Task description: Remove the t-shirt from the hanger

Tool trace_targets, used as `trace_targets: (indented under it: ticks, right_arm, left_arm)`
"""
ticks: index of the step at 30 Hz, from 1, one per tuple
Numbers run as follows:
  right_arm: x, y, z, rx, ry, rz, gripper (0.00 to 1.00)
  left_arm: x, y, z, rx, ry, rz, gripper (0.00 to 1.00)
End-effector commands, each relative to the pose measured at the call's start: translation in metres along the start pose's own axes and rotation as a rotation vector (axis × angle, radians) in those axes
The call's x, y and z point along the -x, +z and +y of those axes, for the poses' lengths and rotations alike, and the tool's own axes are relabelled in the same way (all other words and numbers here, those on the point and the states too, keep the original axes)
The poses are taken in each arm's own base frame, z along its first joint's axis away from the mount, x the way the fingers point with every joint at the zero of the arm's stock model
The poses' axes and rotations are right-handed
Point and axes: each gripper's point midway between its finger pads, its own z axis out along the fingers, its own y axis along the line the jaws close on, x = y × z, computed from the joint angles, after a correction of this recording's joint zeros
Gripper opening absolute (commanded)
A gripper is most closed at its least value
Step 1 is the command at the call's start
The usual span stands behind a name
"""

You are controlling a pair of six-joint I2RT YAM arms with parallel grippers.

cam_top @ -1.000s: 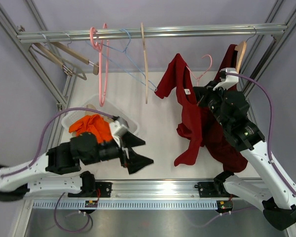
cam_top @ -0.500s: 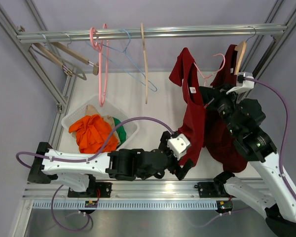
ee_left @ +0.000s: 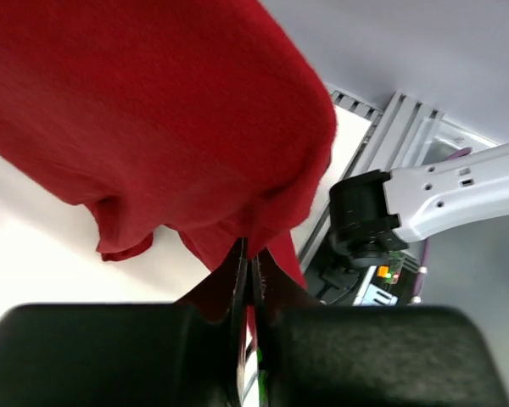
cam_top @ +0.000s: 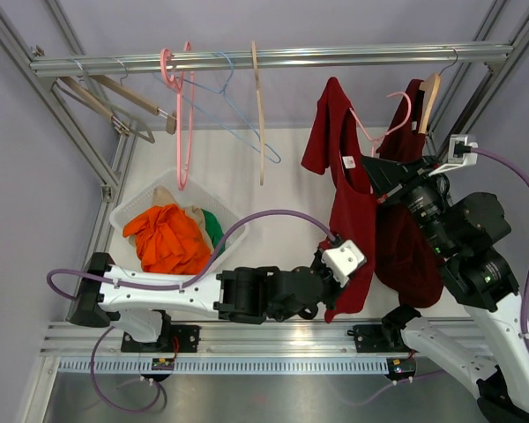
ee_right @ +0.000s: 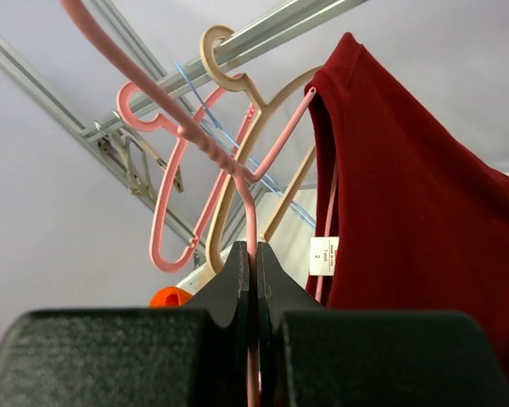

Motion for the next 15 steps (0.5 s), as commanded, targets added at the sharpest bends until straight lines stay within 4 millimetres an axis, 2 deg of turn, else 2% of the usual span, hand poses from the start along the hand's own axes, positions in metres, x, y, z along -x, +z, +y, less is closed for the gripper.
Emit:
trace_targets:
  ticks: [1,4,8,9,10,12,15]
  right_arm:
    - [0.042,-0.004,0.038,0.123,0.026,-0.108,0.0]
    - [0.059,0.008,0.038,0.107,0.012,-0.178,0.0]
    - [0.061,0.032,0.018,0.058,0.046,-0.312,0.0]
    - [0.057,0.038,0.014,0.052,0.059,-0.322,0.0]
    - [0.054,0.043,0.012,0.062,0.08,-0.344,0.0]
    - [0.042,0.058,0.006,0.06,0.118,-0.341,0.0]
    - [0.029,0.08,0.002,0.053,0.129,-0.32,0.0]
  left_arm:
    - [0.031,-0.007,-0.018,-0.056,-0.049,-0.096,0.0]
    - [0.022,-0.023,-0.04,-0.135,-0.008,-0.085,0.0]
    - [-0.002,-0.053,-0.078,-0.283,0.028,-0.043,0.0]
    - [-0.01,-0.062,-0.091,-0.32,0.037,-0.032,0.0]
    - [-0.021,-0.067,-0.096,-0.346,0.043,-0.008,0.0]
    - [-0.031,-0.079,-0.109,-0.394,0.044,0.016,0.0]
    - [-0.047,-0.093,-0.118,-0.442,0.032,0.055,0.0]
